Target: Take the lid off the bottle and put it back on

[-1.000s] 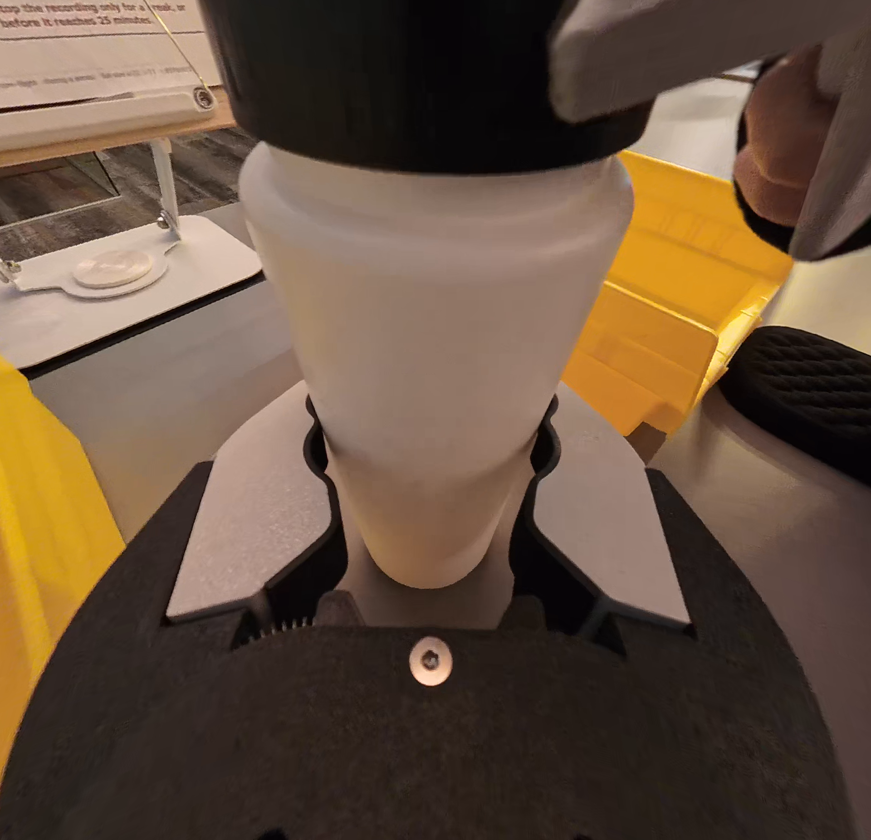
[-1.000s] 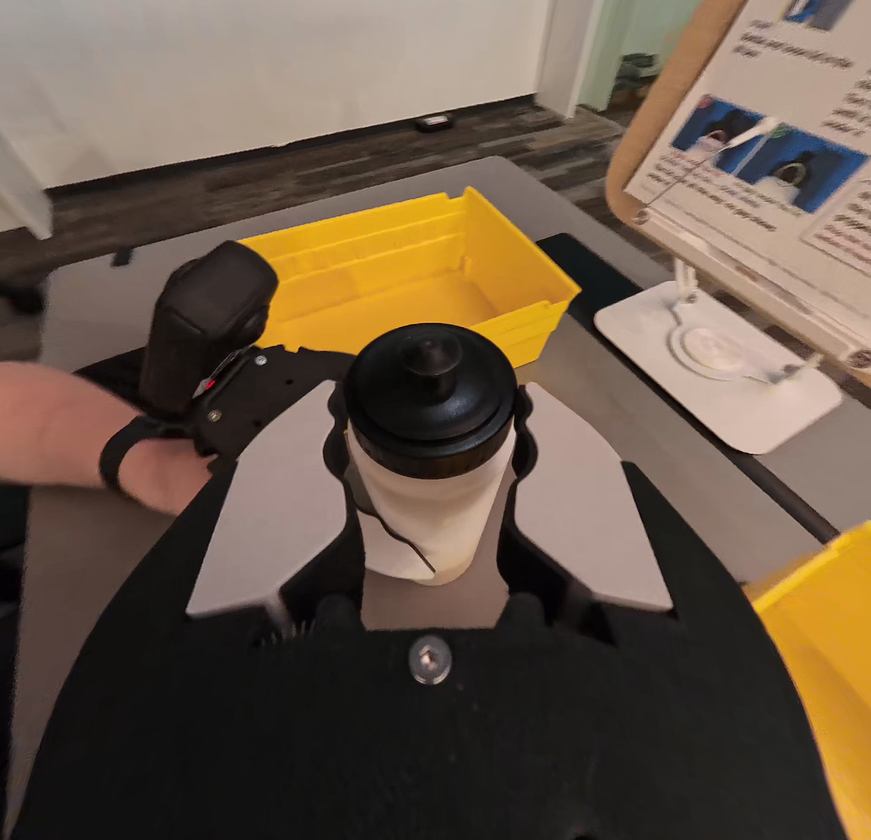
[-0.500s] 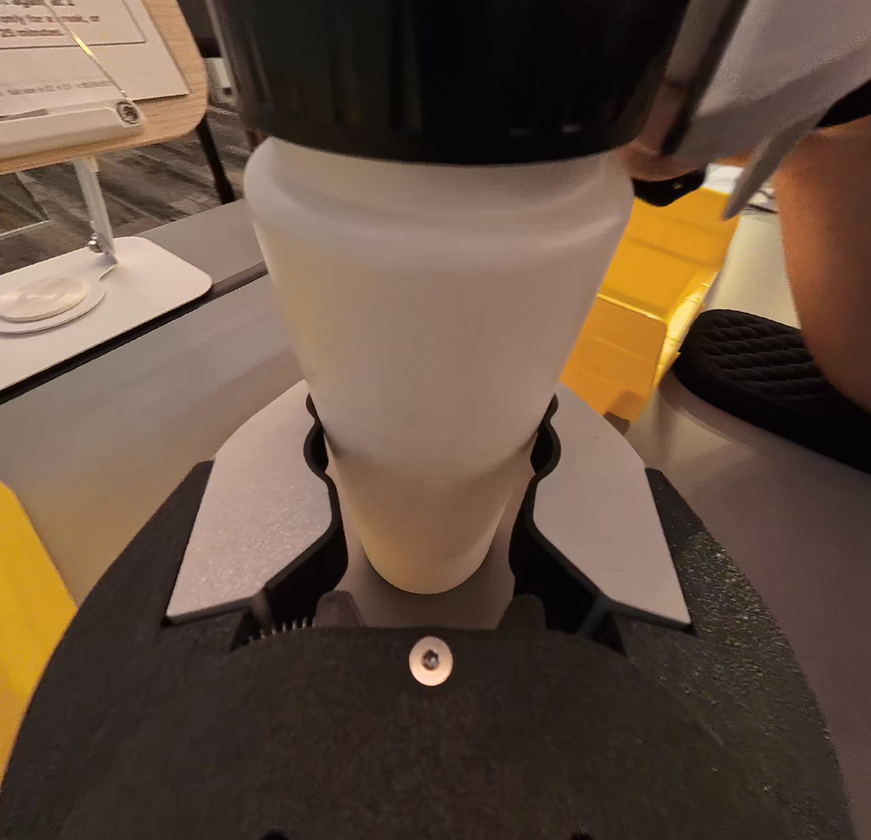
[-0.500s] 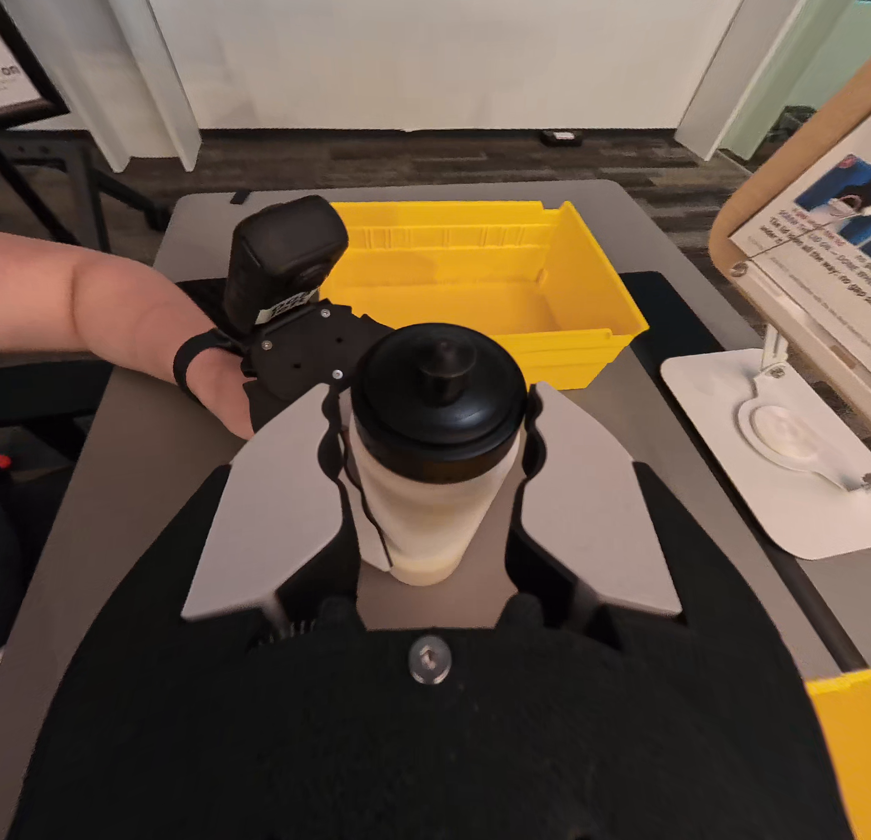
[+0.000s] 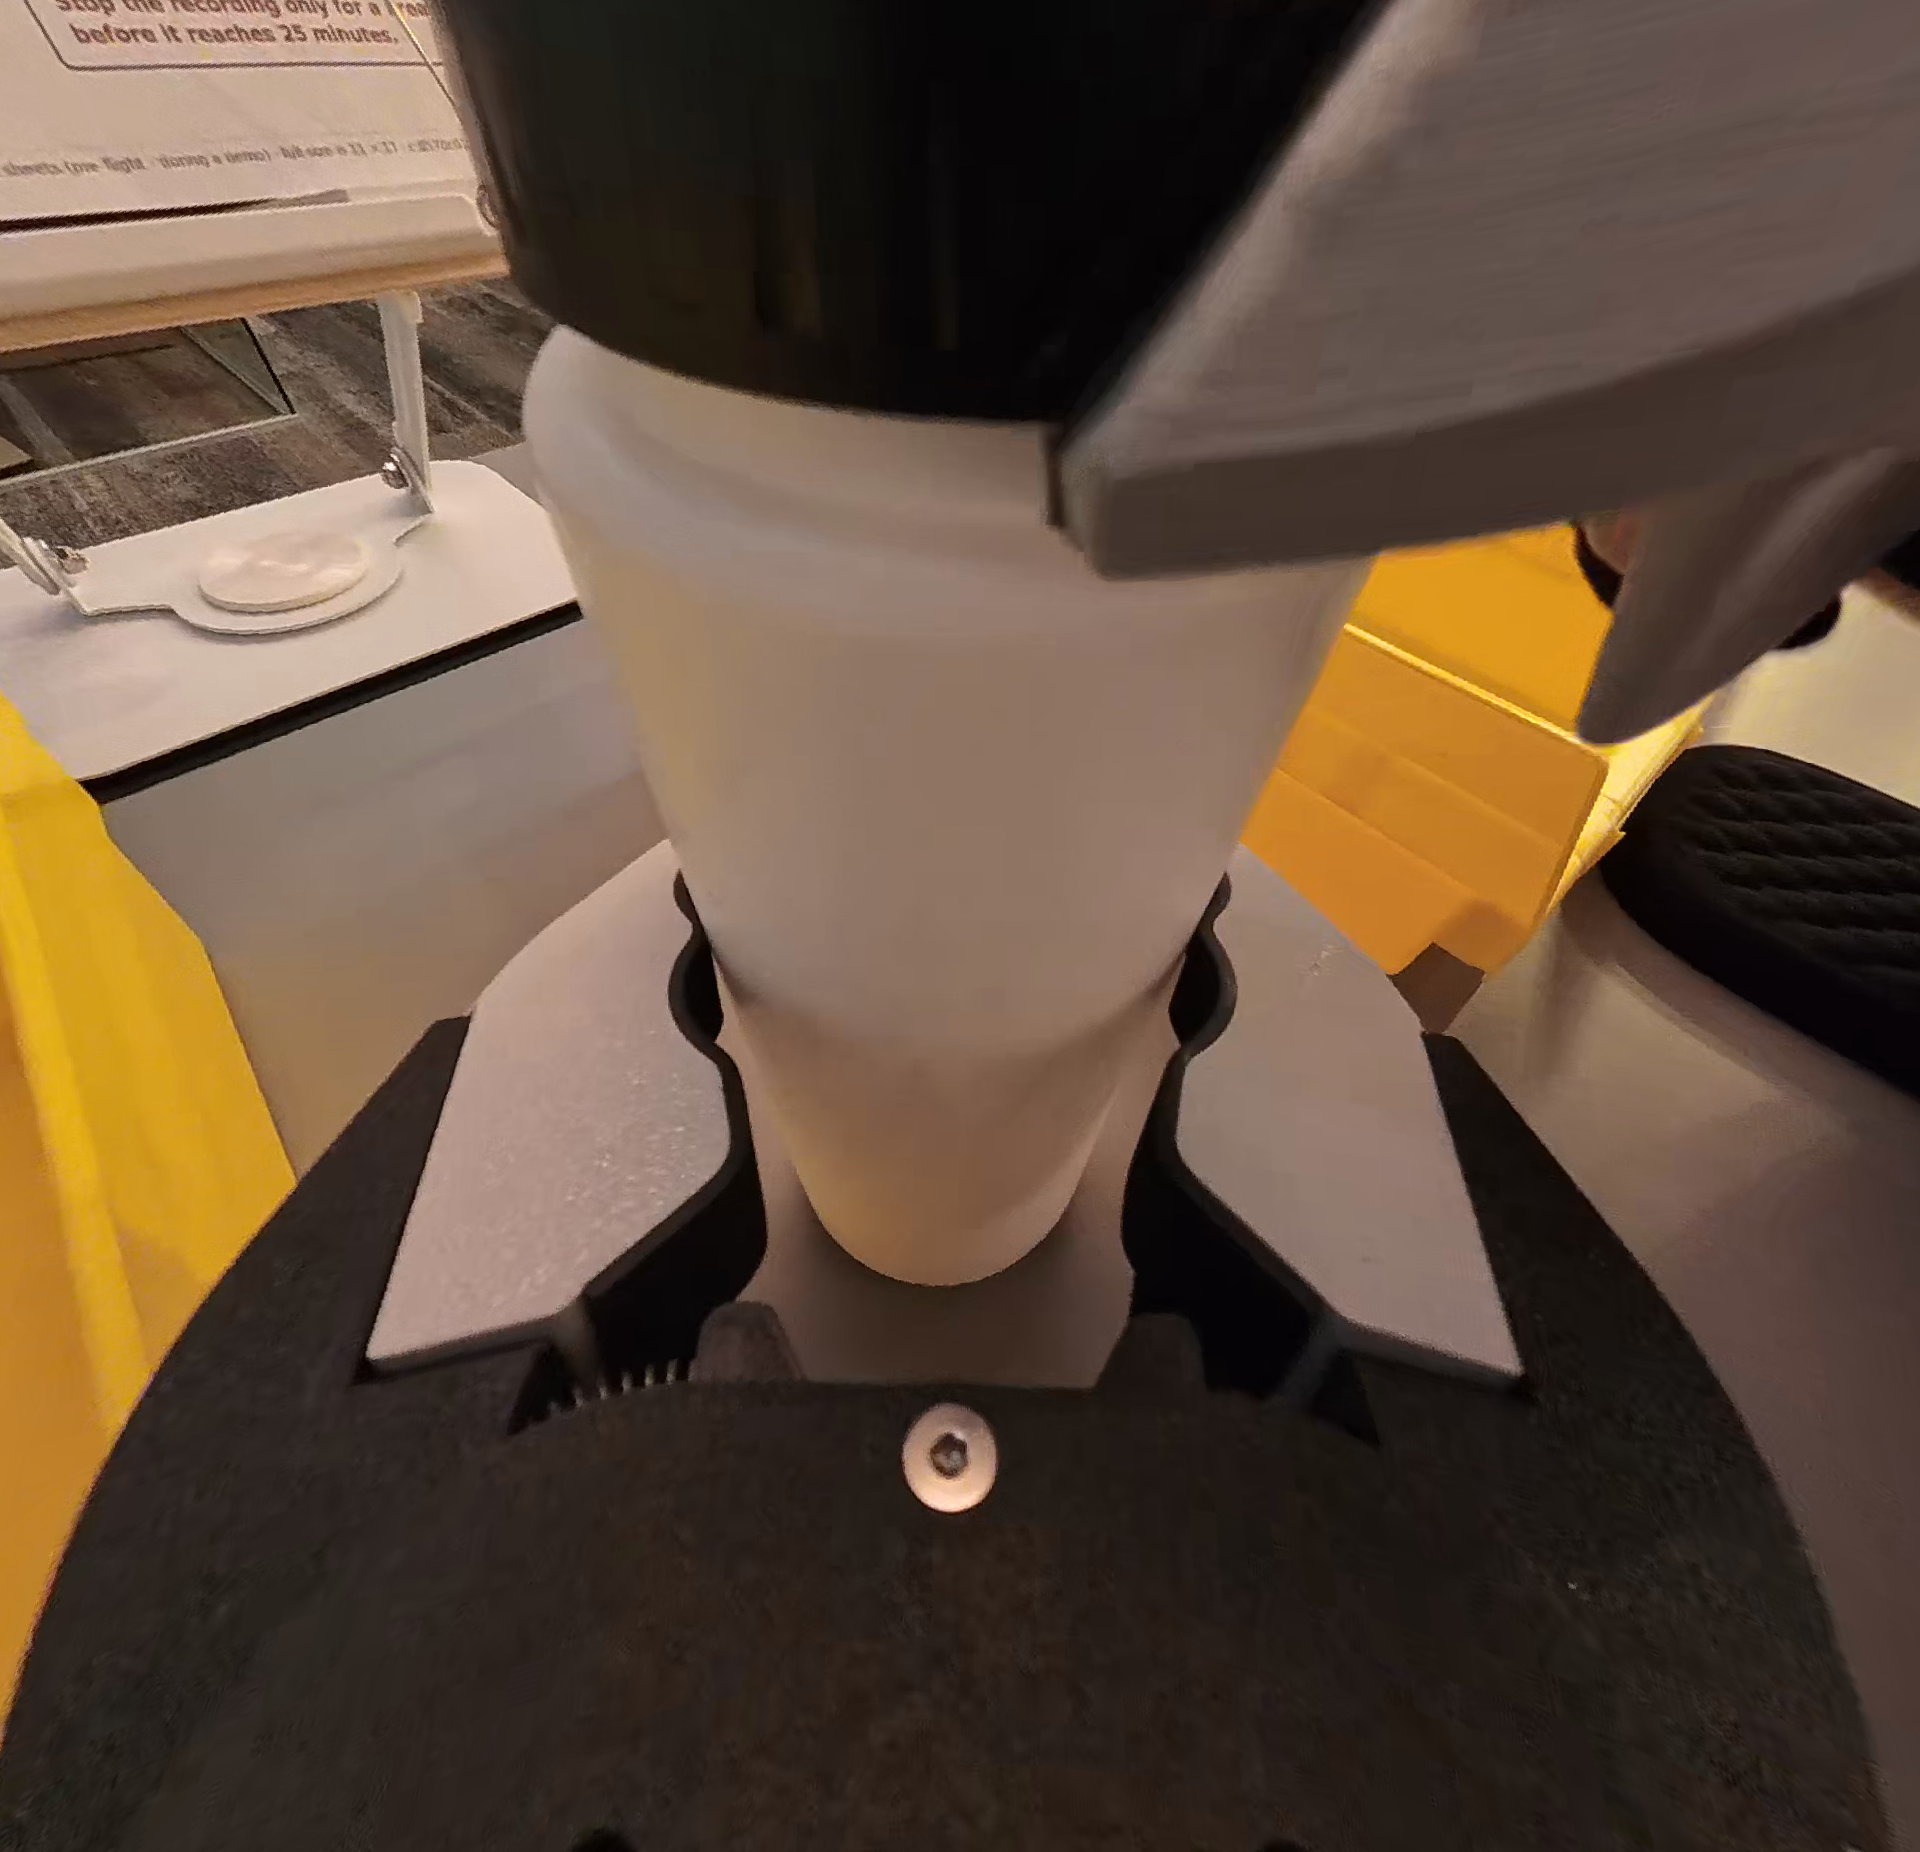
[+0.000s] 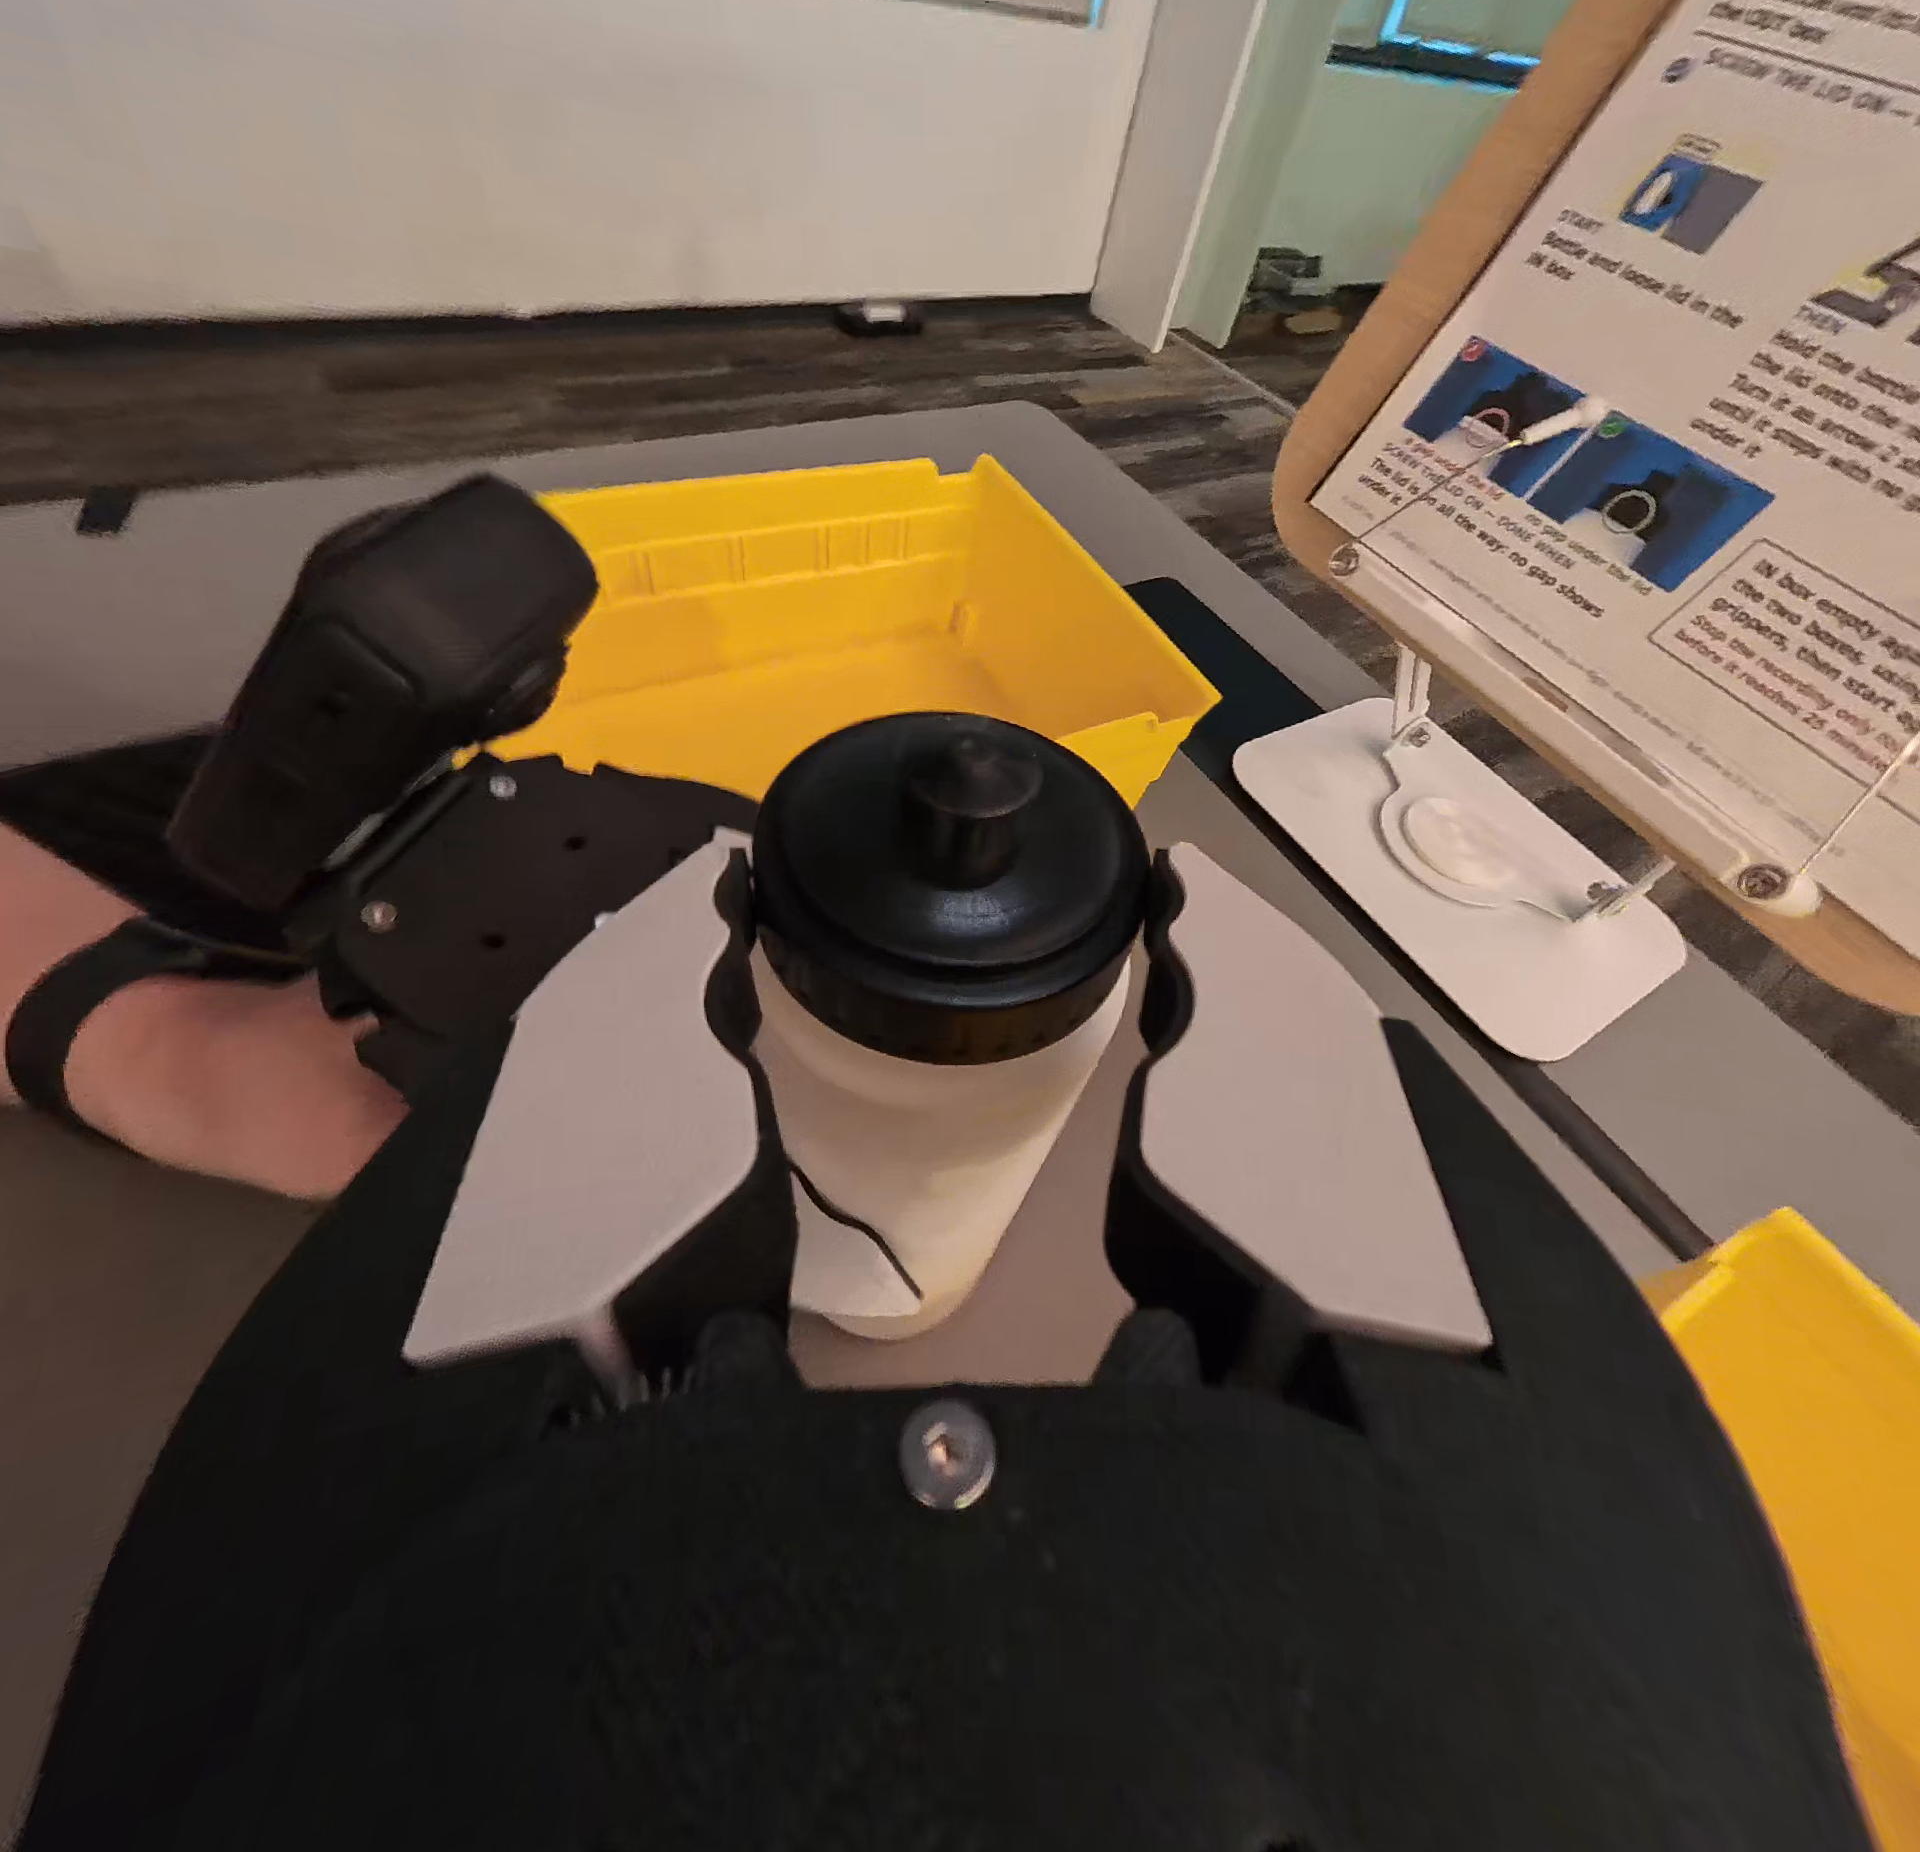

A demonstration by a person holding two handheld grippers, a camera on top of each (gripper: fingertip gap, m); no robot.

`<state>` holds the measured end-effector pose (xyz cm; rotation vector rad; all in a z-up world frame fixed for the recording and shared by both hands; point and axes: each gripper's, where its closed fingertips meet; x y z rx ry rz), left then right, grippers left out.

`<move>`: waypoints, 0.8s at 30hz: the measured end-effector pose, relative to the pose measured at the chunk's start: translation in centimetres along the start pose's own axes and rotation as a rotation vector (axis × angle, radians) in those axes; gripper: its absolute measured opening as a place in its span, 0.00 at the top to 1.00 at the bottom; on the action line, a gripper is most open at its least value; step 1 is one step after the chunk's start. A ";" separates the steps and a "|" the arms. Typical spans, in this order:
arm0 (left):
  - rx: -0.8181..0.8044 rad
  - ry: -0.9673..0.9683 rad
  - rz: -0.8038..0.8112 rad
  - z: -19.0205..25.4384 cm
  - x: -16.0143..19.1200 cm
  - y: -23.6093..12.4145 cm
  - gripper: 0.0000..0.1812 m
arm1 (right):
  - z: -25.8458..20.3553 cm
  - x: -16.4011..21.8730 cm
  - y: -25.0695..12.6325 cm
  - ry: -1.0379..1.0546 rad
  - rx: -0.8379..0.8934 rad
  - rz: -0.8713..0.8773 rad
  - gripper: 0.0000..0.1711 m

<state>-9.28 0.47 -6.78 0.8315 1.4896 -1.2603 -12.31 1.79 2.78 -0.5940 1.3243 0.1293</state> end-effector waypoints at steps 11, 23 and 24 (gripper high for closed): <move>0.153 0.065 0.019 2.7 0.0 0.2 0.52 | -1.3 0.8 -1.7 -0.079 -0.408 0.011 0.49; 0.068 -0.023 -0.001 1.2 0.0 -0.1 0.52 | -0.2 -0.2 0.4 0.054 -0.003 0.079 0.55; 0.066 -0.021 0.000 1.2 0.0 -0.1 0.52 | -0.2 -0.2 0.4 0.051 0.016 0.070 0.55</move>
Point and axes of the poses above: each gripper's, where its closed fingertips meet, y out along the fingers, x out of its underside, z = x × y across the jaws, and after that the axes turned 6 degrees about -x, right-handed
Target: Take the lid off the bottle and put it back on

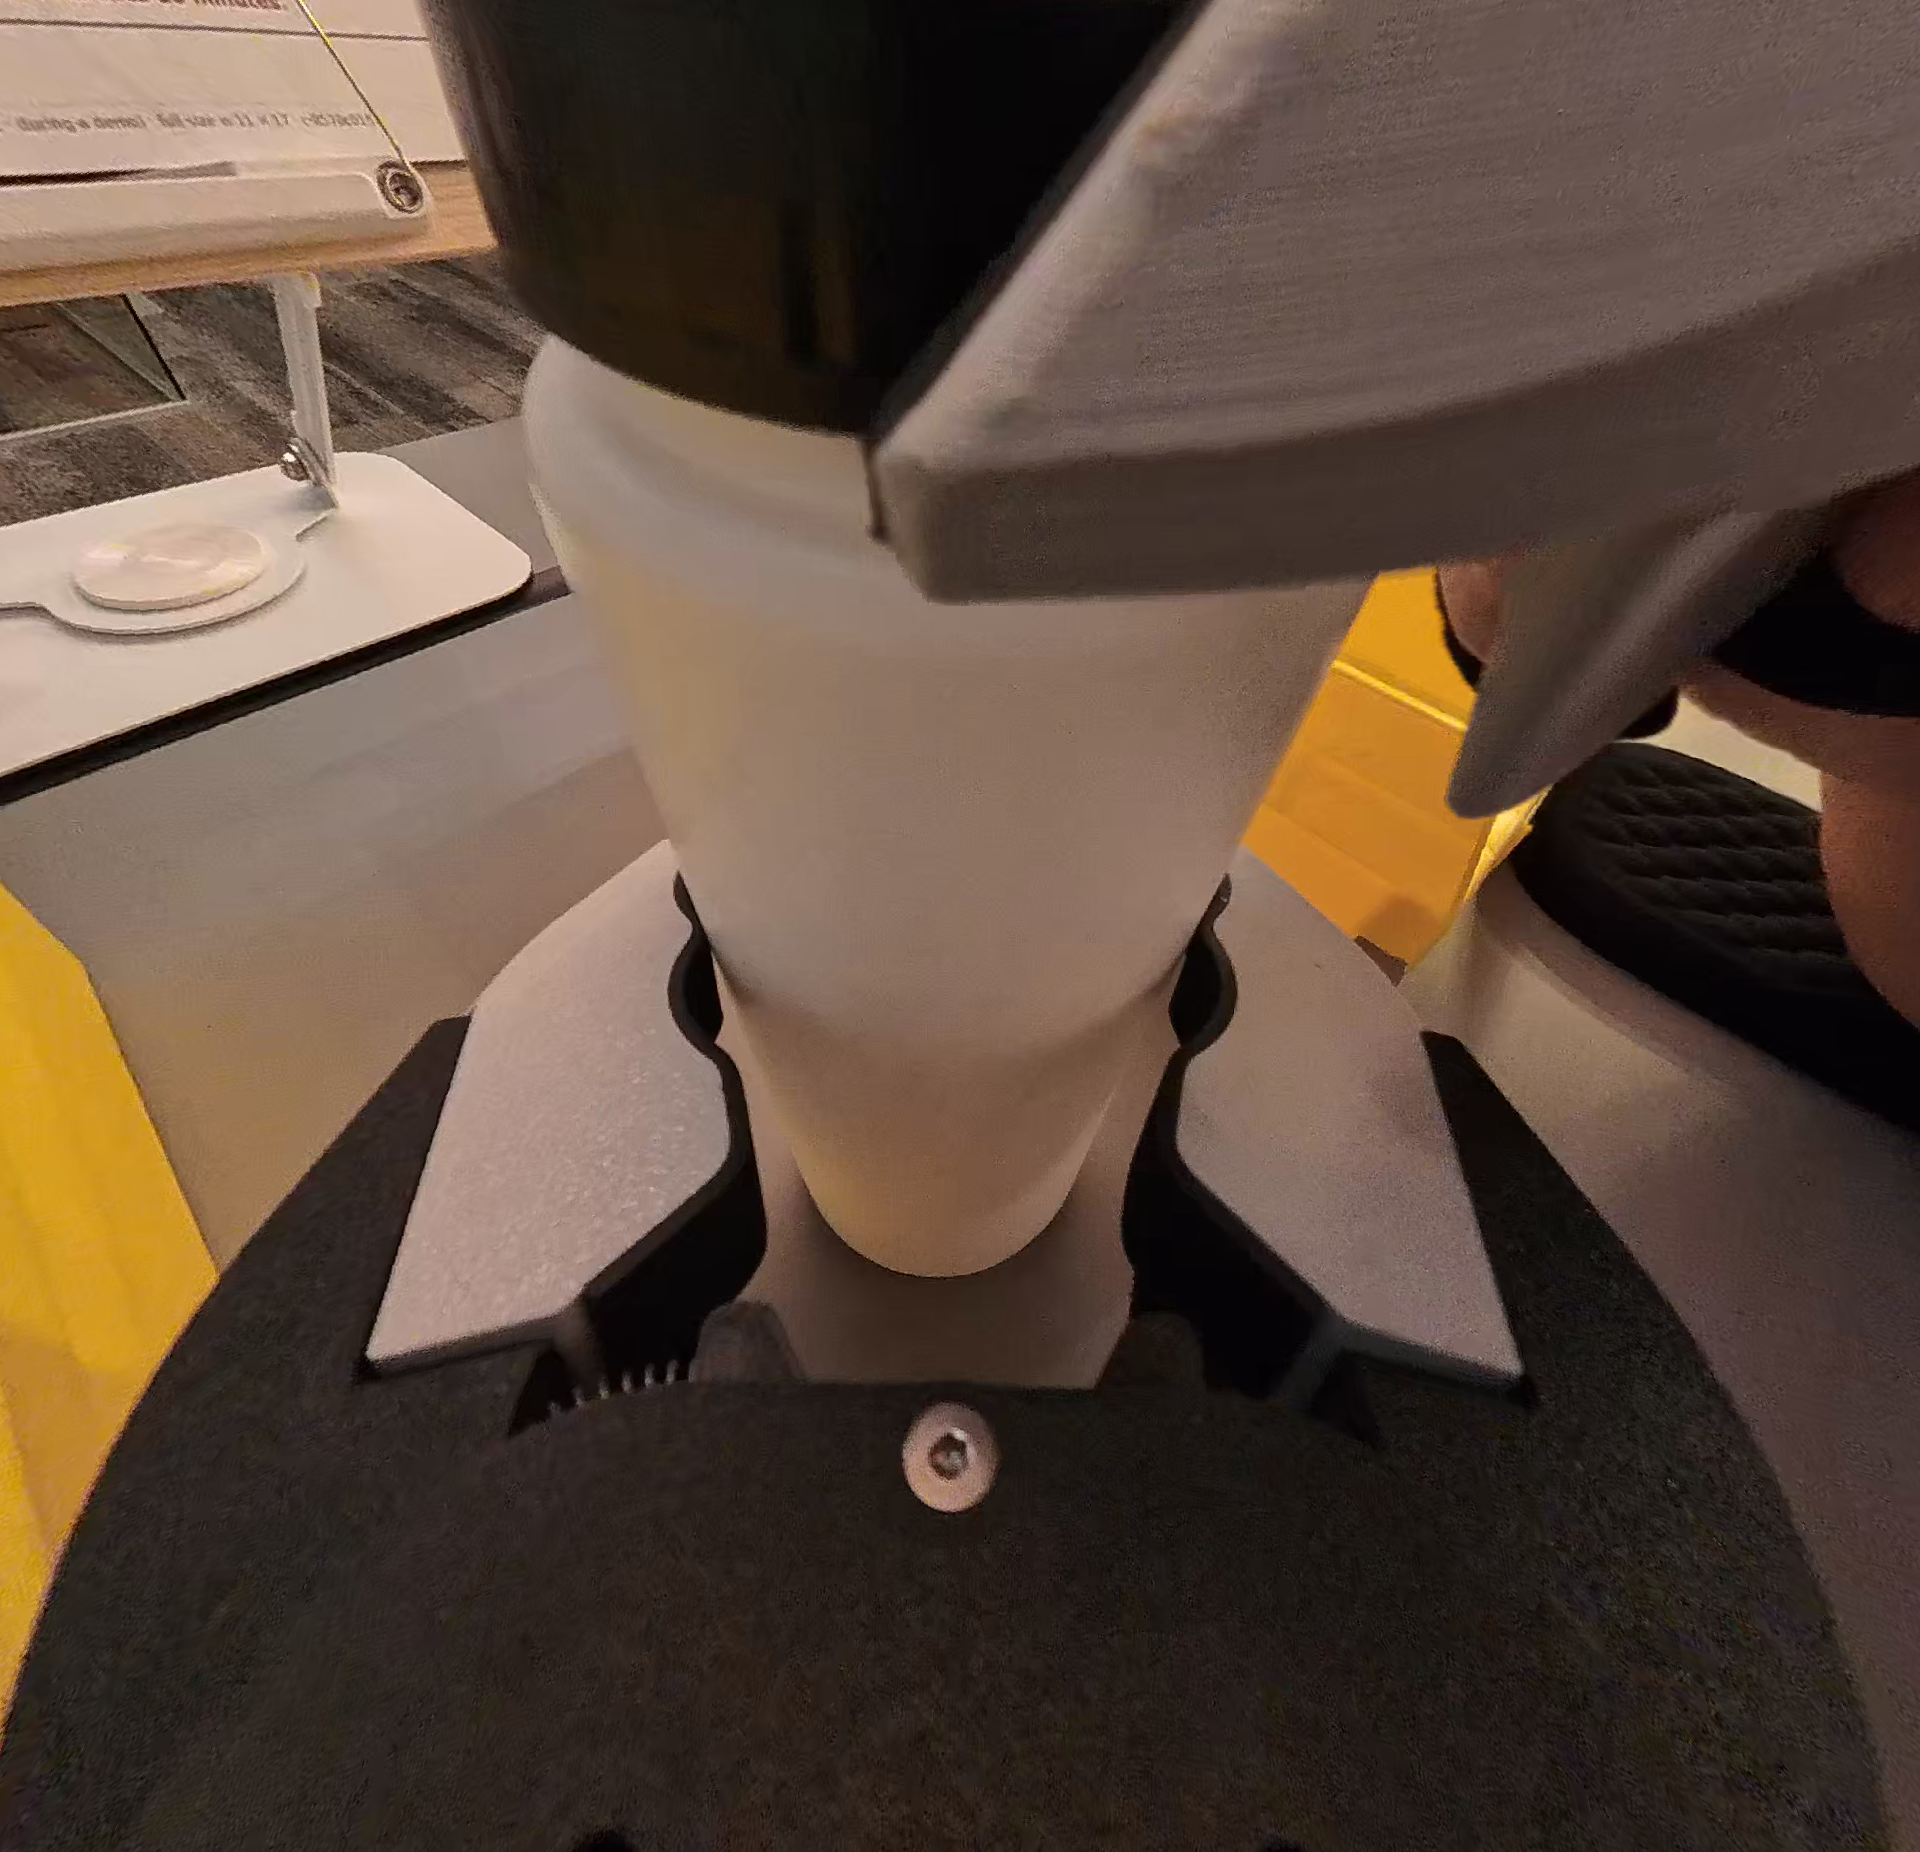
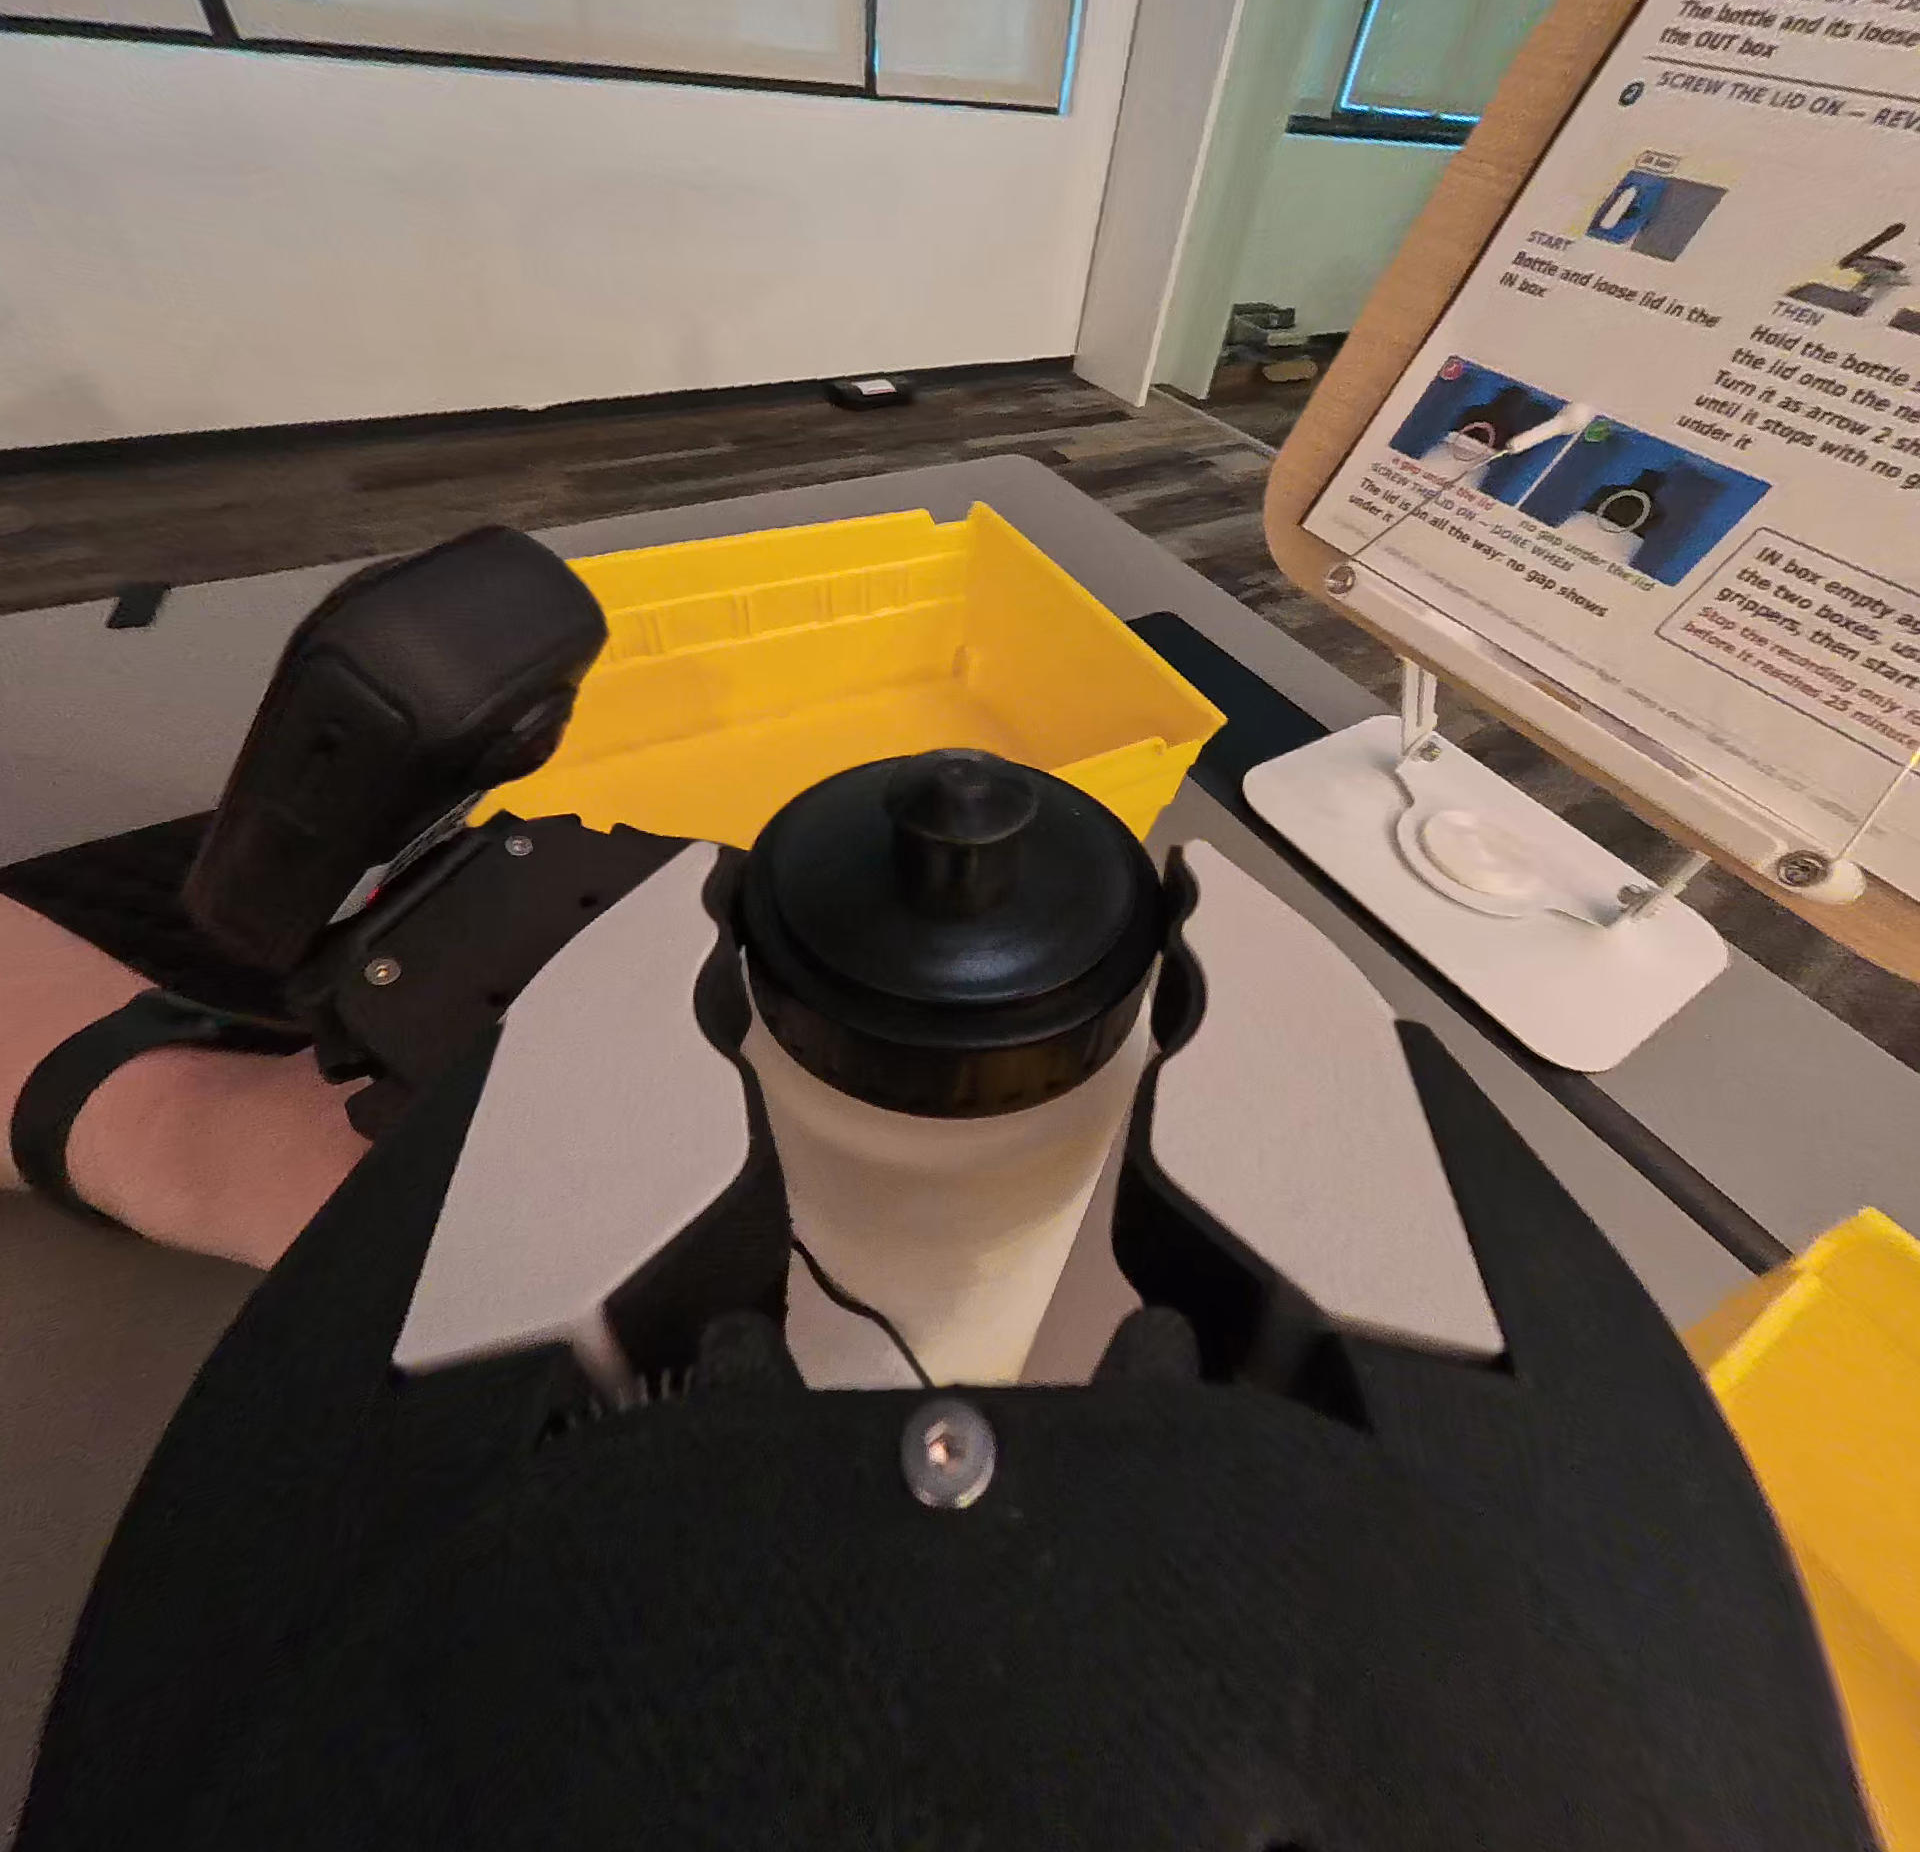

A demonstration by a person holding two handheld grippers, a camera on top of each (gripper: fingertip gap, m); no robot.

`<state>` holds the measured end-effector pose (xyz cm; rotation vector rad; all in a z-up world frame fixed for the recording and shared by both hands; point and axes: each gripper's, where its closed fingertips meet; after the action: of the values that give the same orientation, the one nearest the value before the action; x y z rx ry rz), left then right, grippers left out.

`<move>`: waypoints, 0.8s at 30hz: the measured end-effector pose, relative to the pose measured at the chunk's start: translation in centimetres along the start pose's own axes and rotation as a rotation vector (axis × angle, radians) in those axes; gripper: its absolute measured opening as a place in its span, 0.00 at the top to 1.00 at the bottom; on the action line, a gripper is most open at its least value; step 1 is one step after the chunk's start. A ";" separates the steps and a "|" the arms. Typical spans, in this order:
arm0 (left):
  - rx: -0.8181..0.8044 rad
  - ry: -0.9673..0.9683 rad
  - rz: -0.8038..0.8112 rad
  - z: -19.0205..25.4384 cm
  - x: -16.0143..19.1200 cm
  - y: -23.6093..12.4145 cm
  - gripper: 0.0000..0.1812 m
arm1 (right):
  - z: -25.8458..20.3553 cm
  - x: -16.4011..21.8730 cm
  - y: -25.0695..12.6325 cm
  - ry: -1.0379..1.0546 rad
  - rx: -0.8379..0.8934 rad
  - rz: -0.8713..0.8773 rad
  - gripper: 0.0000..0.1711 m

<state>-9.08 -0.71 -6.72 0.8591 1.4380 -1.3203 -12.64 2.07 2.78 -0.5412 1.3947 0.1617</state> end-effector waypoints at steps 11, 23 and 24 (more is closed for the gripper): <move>0.090 0.045 0.017 0.9 -0.1 0.4 0.52 | -0.3 0.3 -1.9 -0.084 -0.359 -0.003 0.57; -0.064 0.018 -0.007 -1.4 0.0 0.0 0.53 | 0.3 -0.2 -0.2 -0.032 -0.018 0.001 0.58; -0.053 0.017 -0.005 -1.3 0.0 0.1 0.53 | 0.2 -0.1 -0.3 -0.047 -0.072 -0.011 0.57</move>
<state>-9.26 0.62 -6.81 0.8343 1.4834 -1.2761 -12.38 1.88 3.01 -0.6007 1.3436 0.2153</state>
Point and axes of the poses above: each gripper's, where its closed fingertips meet, y out along the fingers, x out of its underside, z = x × y across the jaws, and after that the axes turned 6 degrees about -x, right-handed
